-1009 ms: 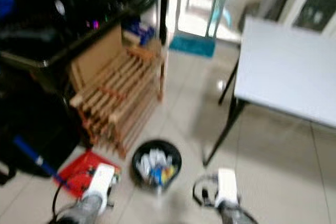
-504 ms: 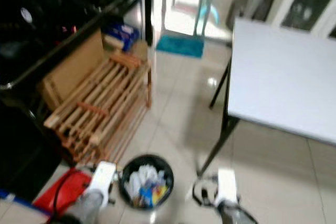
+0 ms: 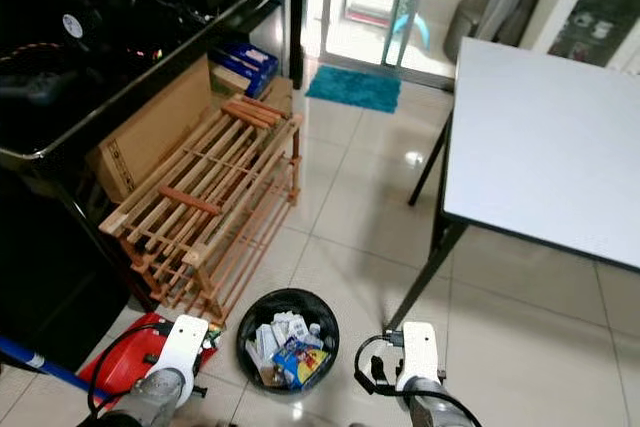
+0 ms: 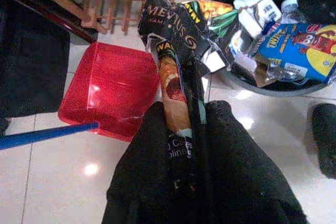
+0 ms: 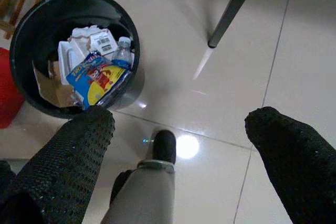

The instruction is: Picking trash to rubbish bin

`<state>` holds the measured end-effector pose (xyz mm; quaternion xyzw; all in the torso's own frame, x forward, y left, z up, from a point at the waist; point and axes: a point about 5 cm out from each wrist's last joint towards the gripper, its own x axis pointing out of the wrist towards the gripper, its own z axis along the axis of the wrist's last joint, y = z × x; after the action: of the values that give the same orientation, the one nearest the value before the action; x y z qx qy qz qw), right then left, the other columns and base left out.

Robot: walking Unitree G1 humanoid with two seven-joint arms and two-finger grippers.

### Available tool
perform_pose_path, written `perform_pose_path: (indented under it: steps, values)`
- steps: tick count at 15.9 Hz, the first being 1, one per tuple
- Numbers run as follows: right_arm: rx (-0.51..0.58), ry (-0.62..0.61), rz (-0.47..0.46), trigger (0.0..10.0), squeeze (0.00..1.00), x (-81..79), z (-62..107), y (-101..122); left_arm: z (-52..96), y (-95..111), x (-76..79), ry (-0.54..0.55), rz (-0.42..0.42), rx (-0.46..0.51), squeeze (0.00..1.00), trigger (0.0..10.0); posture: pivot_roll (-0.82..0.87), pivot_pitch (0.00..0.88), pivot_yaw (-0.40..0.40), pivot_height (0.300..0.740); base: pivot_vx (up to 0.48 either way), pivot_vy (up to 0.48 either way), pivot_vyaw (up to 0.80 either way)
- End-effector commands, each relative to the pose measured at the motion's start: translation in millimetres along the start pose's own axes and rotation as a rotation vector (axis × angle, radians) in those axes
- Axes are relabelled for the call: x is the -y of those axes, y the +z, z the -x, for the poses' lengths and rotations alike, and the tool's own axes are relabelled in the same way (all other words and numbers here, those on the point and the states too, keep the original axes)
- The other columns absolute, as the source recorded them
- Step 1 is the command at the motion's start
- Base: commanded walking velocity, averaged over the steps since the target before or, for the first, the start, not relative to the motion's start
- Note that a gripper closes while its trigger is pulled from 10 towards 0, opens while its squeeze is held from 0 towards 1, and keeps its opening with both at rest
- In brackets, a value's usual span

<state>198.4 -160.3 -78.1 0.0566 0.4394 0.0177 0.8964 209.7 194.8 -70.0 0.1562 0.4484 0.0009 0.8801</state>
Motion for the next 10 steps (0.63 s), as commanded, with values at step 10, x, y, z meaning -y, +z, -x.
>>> perform_pose_path:
  steps: [10]
  values:
    - [0.160, 0.159, 0.111, 10.0, 0.00, -27.8, -7.6, 66.1, -2.1, 55.3, 8.6, -0.074, 0.035, 0.172, 0.00, 10.0, -0.09, 0.122, -0.097, 0.740, 0.000, 0.000, 0.00]
